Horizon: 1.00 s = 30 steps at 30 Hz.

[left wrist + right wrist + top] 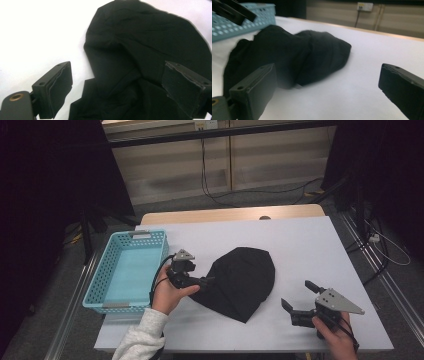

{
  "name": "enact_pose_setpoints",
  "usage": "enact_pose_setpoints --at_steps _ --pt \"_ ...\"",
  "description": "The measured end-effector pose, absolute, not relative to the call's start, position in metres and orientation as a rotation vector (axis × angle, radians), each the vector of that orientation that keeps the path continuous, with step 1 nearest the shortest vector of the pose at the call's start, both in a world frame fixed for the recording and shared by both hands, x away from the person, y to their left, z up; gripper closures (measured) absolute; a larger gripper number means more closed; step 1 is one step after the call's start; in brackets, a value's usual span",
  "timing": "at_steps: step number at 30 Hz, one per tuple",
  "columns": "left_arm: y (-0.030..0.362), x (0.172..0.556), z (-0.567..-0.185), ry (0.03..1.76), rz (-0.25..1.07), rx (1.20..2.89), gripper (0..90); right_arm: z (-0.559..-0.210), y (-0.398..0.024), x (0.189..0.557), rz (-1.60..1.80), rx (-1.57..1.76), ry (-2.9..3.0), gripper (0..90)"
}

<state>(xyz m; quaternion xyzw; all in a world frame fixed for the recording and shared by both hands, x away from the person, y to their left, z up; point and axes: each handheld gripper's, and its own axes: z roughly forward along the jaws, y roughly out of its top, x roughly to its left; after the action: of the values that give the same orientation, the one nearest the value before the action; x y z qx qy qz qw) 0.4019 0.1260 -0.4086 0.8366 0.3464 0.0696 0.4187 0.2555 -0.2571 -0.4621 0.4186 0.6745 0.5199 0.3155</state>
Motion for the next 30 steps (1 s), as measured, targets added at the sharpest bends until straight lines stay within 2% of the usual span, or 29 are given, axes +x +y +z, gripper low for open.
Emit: enact_pose_setpoints --at_steps 12,19,26,30 --pt "0.145 0.394 -0.424 0.908 0.188 2.043 7.5 -0.458 -0.241 0.275 1.285 1.118 1.865 1.4" --pt "0.149 0.394 -0.427 0.912 0.208 2.043 7.8 -0.458 -0.223 0.291 1.252 1.091 1.929 8.9" --pt "0.147 0.393 -0.432 0.926 0.201 2.058 8.1 -0.456 -0.210 0.298 1.263 1.080 1.959 11.1" --pt "0.147 0.391 -0.430 0.926 0.216 2.055 8.7 -0.455 -0.207 0.301 1.290 1.080 1.982 20.1"
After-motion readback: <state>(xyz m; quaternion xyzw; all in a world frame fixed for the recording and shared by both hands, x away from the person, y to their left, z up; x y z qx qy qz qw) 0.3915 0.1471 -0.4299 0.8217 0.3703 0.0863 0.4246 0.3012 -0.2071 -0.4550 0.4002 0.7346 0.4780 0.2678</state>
